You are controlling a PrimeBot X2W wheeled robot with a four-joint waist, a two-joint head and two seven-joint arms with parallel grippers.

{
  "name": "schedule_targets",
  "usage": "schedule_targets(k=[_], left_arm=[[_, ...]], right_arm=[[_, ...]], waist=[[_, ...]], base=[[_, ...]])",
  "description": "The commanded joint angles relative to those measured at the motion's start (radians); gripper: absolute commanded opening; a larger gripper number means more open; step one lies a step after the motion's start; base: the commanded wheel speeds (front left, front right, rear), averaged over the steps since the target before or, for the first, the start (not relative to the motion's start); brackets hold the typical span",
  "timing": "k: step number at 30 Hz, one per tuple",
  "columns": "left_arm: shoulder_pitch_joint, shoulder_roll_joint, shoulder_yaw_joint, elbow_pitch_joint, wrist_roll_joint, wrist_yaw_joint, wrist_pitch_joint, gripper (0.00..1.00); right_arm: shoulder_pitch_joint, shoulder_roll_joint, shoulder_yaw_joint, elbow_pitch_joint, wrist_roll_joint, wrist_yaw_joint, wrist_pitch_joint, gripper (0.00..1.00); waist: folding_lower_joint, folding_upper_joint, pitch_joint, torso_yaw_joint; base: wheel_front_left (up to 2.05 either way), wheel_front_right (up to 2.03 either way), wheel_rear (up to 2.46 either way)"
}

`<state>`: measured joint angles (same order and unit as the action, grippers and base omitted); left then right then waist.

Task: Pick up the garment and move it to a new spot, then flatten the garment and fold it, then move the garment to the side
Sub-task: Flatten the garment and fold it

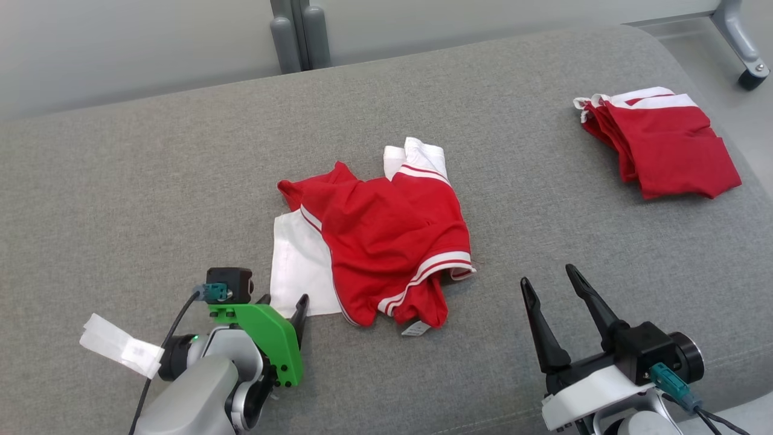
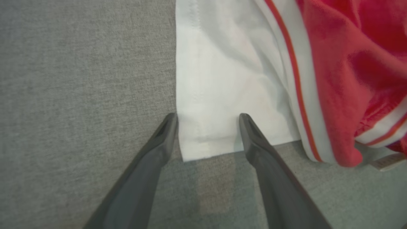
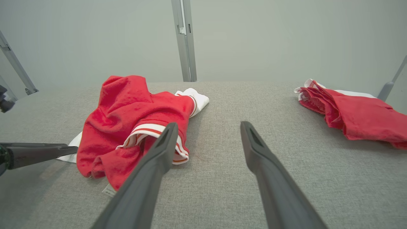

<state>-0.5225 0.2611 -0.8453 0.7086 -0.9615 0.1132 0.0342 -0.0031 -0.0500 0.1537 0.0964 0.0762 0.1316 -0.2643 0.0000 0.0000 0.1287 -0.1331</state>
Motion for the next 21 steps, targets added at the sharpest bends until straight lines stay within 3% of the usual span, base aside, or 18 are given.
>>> schedule_targets(k=[1,7,12,18,19,20,21], left_arm=[[-0.003,0.000,-0.003,0.021,-0.008,-0.004,0.003,1.00],[-0.020,0.002,0.014,0.103,-0.010,-0.005,-0.034,1.00],[0.015,-0.057,0.024,0.130,-0.074,-0.091,0.002,1.00],[0.023,-0.122,0.002,0.180,-0.097,-0.154,0.038,1.00],[0.020,-0.134,0.007,0.180,-0.107,-0.167,0.031,0.28],[0.016,-0.142,0.011,0.178,-0.115,-0.181,0.027,0.28],[0.011,-0.149,0.018,0.169,-0.128,-0.195,0.026,0.00]], right_arm=[[0.004,-0.001,-0.001,0.002,0.003,-0.002,0.000,1.00],[0.015,-0.001,-0.007,0.006,-0.001,-0.002,0.000,1.00],[0.012,-0.001,-0.004,0.010,-0.005,-0.002,0.000,1.00],[0.003,-0.001,0.006,0.018,0.000,-0.002,0.000,1.00],[0.004,-0.001,0.007,0.019,0.001,-0.002,0.000,1.00],[0.005,-0.001,0.008,0.020,0.003,-0.002,0.000,1.00],[0.007,-0.001,0.007,0.019,0.005,-0.002,0.000,1.00]], waist=[[0.0000,0.0000,-0.001,-0.001],[0.0000,0.0000,-0.010,0.005],[0.0000,0.0000,-0.017,0.010],[0.0000,0.0000,-0.021,0.007],[0.0000,0.0000,-0.023,0.005],[0.0000,0.0000,-0.024,0.005],[0.0000,0.0000,-0.025,0.004]], base=[[0.00,0.00,0.00],[0.00,0.00,0.00],[0.00,0.00,0.00],[0.00,0.00,0.00],[0.00,0.00,0.00],[0.00,0.00,0.00],[0.00,0.00,0.00]])
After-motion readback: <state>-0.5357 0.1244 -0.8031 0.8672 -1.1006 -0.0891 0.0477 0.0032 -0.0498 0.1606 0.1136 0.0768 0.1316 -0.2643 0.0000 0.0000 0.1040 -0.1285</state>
